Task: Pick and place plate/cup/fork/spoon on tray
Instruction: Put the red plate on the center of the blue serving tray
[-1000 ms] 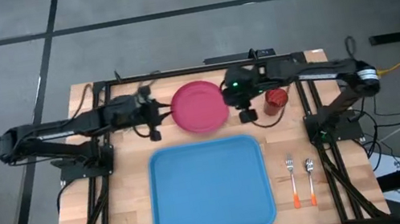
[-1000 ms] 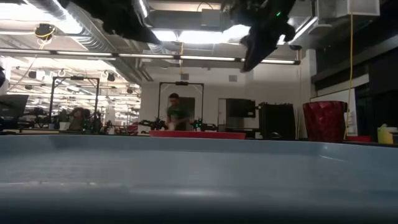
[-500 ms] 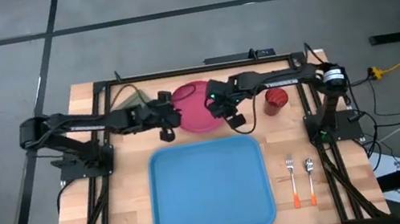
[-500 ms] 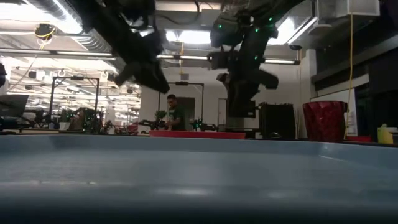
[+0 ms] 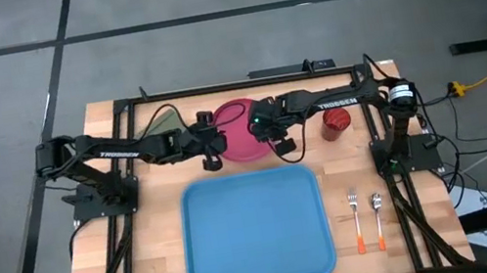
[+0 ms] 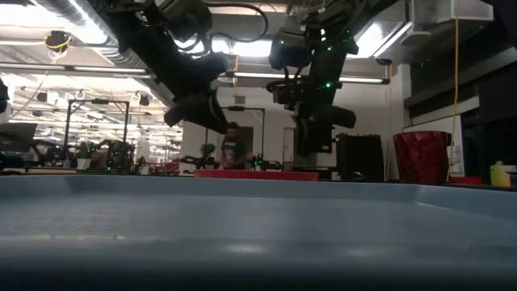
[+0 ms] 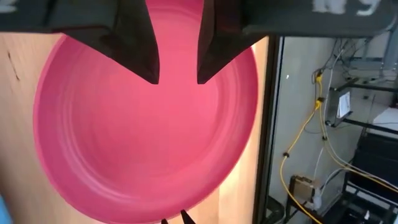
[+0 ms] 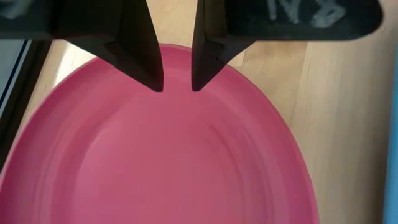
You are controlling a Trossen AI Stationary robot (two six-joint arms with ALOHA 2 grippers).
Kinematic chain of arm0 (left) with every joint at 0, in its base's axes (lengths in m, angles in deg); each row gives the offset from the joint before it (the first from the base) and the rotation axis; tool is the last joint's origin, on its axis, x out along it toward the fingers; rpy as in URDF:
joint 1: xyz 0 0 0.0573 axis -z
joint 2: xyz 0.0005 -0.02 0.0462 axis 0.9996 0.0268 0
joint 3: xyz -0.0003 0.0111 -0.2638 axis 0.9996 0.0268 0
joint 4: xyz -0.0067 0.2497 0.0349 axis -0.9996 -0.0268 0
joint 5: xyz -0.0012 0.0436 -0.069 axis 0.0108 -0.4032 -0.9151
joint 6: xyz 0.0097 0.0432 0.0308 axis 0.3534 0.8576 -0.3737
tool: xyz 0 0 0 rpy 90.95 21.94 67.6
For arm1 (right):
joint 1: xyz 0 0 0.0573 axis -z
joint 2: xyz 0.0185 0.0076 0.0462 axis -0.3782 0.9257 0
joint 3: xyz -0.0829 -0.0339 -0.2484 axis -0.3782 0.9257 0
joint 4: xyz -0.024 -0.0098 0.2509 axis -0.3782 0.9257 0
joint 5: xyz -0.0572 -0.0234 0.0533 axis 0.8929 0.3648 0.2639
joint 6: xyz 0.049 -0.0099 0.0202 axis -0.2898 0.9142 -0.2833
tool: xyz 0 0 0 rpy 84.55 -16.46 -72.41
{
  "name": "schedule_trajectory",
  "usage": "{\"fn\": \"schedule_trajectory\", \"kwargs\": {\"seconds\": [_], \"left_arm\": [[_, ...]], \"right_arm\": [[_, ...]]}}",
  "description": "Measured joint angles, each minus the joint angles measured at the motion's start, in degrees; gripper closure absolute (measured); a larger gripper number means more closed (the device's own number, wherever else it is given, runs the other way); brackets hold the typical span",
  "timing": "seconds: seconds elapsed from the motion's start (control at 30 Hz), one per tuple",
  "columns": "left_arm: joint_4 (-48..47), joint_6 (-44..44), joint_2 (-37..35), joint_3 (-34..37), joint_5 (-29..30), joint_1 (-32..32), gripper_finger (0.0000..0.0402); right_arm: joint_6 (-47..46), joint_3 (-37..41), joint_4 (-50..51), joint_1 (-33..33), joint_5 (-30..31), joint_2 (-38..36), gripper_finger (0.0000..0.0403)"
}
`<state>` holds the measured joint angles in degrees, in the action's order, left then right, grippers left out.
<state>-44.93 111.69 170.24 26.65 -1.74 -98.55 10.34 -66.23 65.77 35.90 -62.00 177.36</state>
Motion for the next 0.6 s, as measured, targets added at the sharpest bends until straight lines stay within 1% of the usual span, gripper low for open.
{"fn": "schedule_trajectory", "kwargs": {"seconds": [0.1,0.23,0.33,0.47,0.53,0.6], "left_arm": [[0.00,0.46,0.00,0.00,-1.57,-0.02,0.0282],[-1.12,5.79,0.00,0.00,-7.36,0.18,0.0278],[-3.94,9.08,0.00,0.00,-10.43,0.14,0.0278],[-7.67,9.99,0.00,0.00,-10.91,0.15,0.0278],[-8.64,8.81,0.00,0.00,-10.99,0.13,0.0278],[-8.79,8.64,0.00,0.00,-11.04,0.20,0.0278]], "right_arm": [[-0.03,0.00,-0.59,0.00,0.00,0.00,0.0315],[-0.01,0.00,-0.72,-0.02,-0.57,0.01,0.0315],[0.33,0.00,0.17,-0.02,-4.70,0.02,0.0315],[1.21,0.00,2.24,-0.02,-10.93,0.02,0.0315],[1.54,0.00,2.64,-0.05,-12.63,0.02,0.0315],[1.58,0.00,2.60,-0.07,-13.07,0.02,0.0315]]}}
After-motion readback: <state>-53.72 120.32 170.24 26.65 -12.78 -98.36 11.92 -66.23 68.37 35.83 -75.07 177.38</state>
